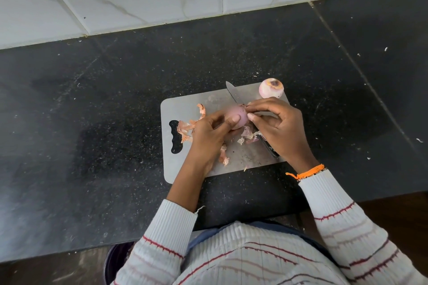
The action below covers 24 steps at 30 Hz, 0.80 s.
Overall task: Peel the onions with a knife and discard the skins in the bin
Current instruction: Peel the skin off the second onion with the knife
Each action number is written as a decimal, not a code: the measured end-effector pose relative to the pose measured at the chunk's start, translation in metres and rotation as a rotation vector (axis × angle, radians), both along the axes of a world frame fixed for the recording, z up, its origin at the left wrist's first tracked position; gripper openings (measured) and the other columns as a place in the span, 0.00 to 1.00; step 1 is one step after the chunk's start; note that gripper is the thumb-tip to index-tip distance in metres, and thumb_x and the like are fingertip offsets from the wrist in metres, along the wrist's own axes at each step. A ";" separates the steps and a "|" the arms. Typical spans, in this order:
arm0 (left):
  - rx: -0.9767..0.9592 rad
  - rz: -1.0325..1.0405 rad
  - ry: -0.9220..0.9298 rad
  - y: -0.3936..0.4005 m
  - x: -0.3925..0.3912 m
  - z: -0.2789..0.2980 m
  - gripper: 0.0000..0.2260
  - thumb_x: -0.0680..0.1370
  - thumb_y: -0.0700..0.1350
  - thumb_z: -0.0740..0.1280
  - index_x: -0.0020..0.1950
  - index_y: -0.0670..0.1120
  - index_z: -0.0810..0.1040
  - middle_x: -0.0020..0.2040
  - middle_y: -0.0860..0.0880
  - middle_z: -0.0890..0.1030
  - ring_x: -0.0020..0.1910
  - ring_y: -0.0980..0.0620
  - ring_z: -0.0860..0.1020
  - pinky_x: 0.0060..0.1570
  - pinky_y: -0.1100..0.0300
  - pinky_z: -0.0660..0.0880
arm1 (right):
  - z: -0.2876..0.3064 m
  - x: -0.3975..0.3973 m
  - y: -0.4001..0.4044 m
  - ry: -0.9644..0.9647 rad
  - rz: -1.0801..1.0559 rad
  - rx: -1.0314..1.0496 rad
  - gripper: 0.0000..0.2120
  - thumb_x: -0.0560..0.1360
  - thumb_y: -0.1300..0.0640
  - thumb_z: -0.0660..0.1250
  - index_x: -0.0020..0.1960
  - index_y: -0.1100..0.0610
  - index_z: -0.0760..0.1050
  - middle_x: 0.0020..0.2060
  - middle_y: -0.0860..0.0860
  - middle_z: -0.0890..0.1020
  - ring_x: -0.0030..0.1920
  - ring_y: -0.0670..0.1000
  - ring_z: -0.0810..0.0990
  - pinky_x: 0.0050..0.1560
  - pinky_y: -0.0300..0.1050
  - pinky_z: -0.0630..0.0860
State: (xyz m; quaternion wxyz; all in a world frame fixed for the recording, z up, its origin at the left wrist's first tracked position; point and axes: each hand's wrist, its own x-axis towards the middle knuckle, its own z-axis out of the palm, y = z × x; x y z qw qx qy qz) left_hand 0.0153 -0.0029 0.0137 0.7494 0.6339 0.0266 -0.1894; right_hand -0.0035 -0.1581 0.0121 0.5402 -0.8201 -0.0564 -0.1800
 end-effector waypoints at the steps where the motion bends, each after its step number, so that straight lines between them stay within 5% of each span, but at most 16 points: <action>1: 0.003 -0.002 -0.003 0.000 0.000 0.000 0.14 0.76 0.37 0.64 0.62 0.36 0.75 0.56 0.39 0.80 0.56 0.42 0.79 0.54 0.55 0.78 | 0.000 0.001 0.000 -0.008 -0.008 -0.014 0.06 0.71 0.64 0.70 0.48 0.60 0.81 0.45 0.53 0.82 0.49 0.47 0.82 0.49 0.46 0.81; 8: 0.112 -0.016 -0.108 -0.002 -0.002 0.001 0.24 0.66 0.48 0.71 0.59 0.40 0.78 0.53 0.44 0.82 0.54 0.47 0.80 0.59 0.46 0.75 | -0.002 0.004 -0.007 0.018 -0.014 -0.035 0.04 0.69 0.65 0.72 0.43 0.58 0.81 0.41 0.53 0.83 0.44 0.48 0.82 0.47 0.42 0.80; 24: 0.231 -0.041 -0.214 -0.005 -0.001 -0.002 0.16 0.71 0.43 0.70 0.59 0.43 0.78 0.50 0.50 0.82 0.51 0.54 0.81 0.56 0.54 0.77 | -0.004 0.004 -0.006 0.051 -0.092 -0.119 0.04 0.68 0.65 0.72 0.42 0.60 0.81 0.38 0.50 0.82 0.41 0.46 0.82 0.43 0.38 0.80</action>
